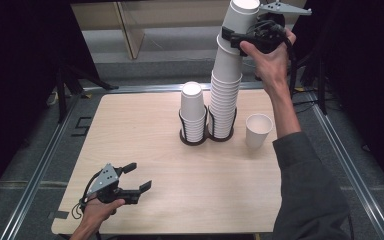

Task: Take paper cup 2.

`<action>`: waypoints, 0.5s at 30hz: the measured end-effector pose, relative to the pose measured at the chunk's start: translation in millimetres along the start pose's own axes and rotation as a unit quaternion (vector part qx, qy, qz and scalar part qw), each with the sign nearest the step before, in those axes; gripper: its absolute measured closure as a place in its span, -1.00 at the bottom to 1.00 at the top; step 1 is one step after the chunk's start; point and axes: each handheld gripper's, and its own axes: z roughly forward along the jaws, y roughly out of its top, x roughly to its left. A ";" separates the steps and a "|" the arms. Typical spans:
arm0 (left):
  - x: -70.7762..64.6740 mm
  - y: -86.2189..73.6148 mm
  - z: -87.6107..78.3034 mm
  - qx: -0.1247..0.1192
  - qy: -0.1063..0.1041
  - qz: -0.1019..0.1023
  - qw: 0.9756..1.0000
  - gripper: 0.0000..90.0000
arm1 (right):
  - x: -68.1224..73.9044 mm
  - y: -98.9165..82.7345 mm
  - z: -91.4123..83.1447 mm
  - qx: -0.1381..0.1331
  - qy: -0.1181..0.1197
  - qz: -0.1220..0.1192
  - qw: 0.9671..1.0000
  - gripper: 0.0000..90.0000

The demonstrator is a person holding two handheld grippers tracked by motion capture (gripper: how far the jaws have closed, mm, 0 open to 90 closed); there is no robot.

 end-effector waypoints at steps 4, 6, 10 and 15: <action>-0.1 -0.2 0.4 0.001 -0.001 0.000 1.000 -0.67 | -0.9 6.4 -8.6 -0.013 0.001 -0.002 1.000 -0.64; 0.1 -0.3 0.2 0.001 -0.001 0.000 1.000 -0.67 | -0.1 10.1 -13.9 -0.020 0.005 0.003 1.000 -0.64; 0.4 -1.2 2.0 -0.008 -0.006 -0.002 1.000 -0.67 | 2.3 12.8 -24.0 -0.019 0.009 0.006 1.000 -0.64; -0.5 -1.5 2.8 -0.009 -0.005 -0.004 1.000 -0.67 | 4.0 5.9 -35.1 -0.017 0.016 0.003 1.000 -0.64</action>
